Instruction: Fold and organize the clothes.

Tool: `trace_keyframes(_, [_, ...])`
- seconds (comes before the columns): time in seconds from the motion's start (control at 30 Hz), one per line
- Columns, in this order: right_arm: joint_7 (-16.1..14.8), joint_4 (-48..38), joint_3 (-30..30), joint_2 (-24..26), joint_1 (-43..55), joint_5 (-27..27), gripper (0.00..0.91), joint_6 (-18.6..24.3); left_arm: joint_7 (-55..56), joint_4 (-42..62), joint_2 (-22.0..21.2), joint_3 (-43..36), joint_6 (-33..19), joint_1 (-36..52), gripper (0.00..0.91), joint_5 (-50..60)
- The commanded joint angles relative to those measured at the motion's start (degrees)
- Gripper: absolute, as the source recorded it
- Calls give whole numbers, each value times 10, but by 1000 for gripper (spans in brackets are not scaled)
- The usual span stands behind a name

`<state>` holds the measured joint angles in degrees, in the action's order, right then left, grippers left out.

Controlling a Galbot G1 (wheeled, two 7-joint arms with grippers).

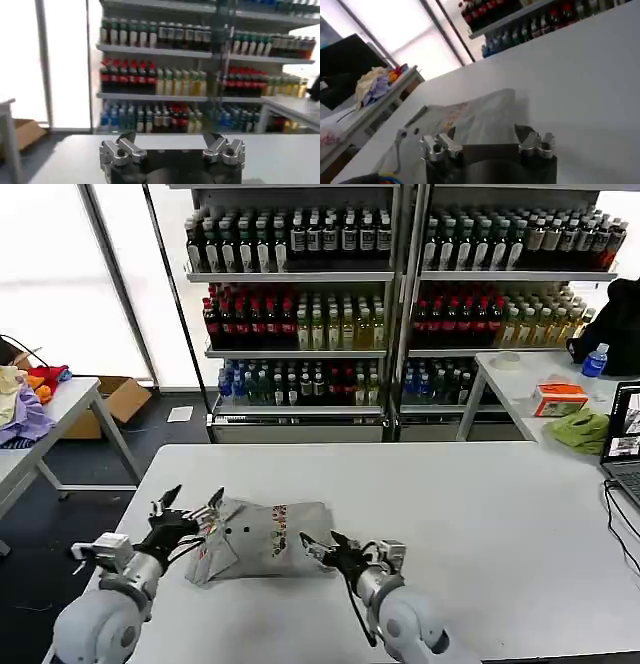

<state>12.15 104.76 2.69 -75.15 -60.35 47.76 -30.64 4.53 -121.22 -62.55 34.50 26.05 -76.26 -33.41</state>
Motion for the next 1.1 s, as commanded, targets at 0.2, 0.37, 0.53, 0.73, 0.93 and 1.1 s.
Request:
trace_keyframes(0.2, [28,-57,-57,-3,68,25,0,-5,-1,-28,-16,106,-8,-67,907,8])
trace_keyframes(0.37, [24,-28,-37,7,37,25,0,-5,1,-26,-13,108,-7,-67,907,3])
trace_keyframes(0.53, [24,9,-11,28,-2,28,0,-5,3,-19,-15,108,-5,-60,907,-5])
trace_keyframes(0.73, [9,55,56,65,-59,39,0,-11,4,-18,-31,105,-4,-56,907,-9])
trace_keyframes(0.93, [-25,76,122,132,-94,40,0,-14,4,-18,-32,107,-3,-60,907,-16])
trace_keyframes(1.1, [-46,70,161,174,-98,39,0,-20,6,-21,-32,103,0,-58,907,-18])
